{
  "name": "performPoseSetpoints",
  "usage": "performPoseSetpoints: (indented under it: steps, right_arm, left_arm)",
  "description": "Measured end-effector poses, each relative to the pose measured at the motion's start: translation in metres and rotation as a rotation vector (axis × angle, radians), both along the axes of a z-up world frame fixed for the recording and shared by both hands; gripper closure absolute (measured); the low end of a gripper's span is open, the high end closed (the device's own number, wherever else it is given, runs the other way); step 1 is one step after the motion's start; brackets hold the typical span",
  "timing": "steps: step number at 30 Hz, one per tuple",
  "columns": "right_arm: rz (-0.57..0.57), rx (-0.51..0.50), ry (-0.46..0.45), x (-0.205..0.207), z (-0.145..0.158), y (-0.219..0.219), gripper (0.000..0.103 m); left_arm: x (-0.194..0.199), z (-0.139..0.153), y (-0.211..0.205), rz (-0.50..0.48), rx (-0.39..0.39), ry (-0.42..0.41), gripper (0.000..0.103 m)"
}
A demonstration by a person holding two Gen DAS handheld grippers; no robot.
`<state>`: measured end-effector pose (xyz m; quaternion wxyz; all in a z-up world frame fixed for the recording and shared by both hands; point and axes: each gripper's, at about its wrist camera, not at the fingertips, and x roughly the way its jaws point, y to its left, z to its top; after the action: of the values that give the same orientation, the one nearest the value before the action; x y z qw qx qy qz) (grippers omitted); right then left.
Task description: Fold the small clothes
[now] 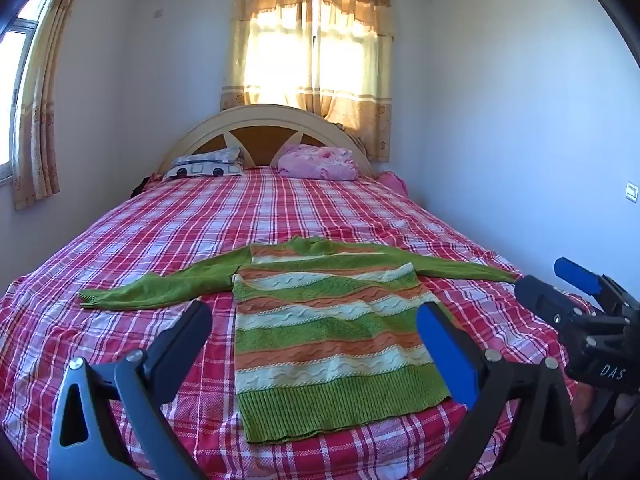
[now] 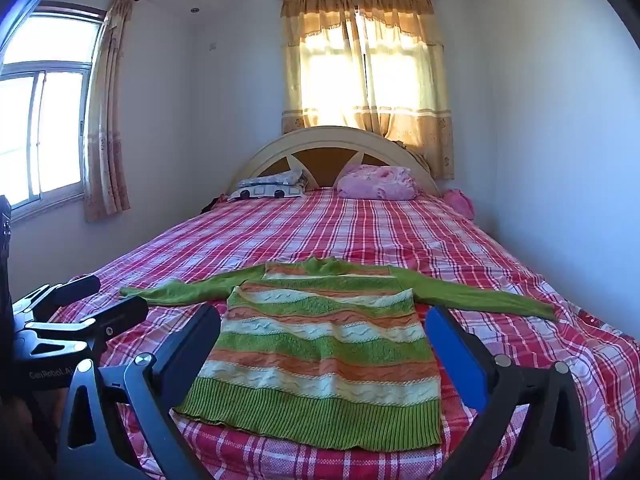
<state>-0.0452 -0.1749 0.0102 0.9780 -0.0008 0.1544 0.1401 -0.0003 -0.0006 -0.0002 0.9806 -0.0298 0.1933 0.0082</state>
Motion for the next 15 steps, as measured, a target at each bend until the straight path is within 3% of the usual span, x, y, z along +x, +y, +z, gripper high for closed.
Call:
performPoseSetpoints:
  steps: [6, 15]
  right_arm:
    - [-0.003, -0.020, -0.022, 0.006, -0.001, -0.005, 0.001]
    - [-0.006, -0.021, 0.023, 0.014, -0.015, -0.005, 0.001]
  left_arm:
    - [0.003, -0.003, -0.003, 0.003, -0.019, 0.027, 0.000]
    - [0.002, -0.006, 0.007, 0.025, -0.054, 0.004, 0.000]
